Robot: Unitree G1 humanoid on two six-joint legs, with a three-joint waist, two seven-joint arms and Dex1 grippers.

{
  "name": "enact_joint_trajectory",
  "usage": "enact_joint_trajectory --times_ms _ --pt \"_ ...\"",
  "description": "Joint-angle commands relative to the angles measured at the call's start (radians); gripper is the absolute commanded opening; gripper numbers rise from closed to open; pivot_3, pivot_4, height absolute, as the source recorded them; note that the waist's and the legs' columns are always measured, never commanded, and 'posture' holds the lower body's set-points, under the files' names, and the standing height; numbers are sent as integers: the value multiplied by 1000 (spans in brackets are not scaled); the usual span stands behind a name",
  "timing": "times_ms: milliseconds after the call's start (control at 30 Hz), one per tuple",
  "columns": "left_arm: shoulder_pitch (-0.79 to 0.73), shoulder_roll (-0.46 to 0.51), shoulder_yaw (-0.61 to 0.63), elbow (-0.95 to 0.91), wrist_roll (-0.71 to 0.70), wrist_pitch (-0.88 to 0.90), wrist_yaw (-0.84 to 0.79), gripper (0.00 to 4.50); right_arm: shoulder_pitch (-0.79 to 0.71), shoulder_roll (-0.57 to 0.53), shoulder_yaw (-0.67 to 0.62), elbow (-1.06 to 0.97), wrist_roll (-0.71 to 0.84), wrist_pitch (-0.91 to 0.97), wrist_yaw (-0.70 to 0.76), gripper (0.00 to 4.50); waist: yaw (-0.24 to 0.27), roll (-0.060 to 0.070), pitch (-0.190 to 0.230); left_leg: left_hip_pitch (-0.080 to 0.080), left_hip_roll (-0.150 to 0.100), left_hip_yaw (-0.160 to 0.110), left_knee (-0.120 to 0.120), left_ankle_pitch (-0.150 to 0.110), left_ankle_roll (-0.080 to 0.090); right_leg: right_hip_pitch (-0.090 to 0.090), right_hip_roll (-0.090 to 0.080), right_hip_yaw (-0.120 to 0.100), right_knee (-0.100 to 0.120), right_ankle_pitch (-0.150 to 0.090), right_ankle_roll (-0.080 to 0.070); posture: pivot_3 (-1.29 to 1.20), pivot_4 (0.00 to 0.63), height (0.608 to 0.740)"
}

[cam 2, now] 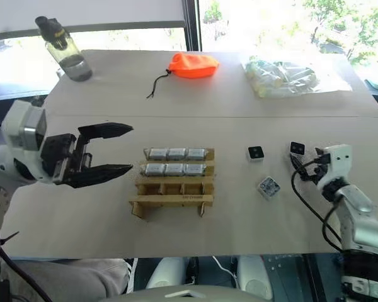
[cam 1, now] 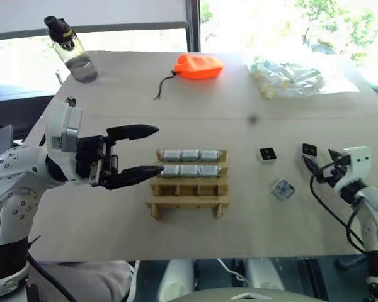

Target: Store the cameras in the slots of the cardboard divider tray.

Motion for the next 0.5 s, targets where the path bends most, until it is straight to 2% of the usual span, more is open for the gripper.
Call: enact_joint_trajectory --times_ms 33,233,500 --pt "-6 26 26 -40 -34 15 -23 4455 -37 37 -4 -26 -5 52 -98 4477 -2 0 0 0 0 0 0 0 0 0 0 0 0 0 0 0 150 726" --pt "-13 35 31 -36 -36 19 -49 4455 -72 89 7 -22 -2 105 -186 4477 -6 0 0 0 0 0 0 0 0 0 0 0 0 0 0 0 150 726" --pt "-36 47 5 -5 -4 5 -106 4455 -105 130 47 -5 -33 99 -225 4477 -12 -1 -1 1 0 1 0 0 0 0 1 2 0 0 0 0 150 726"
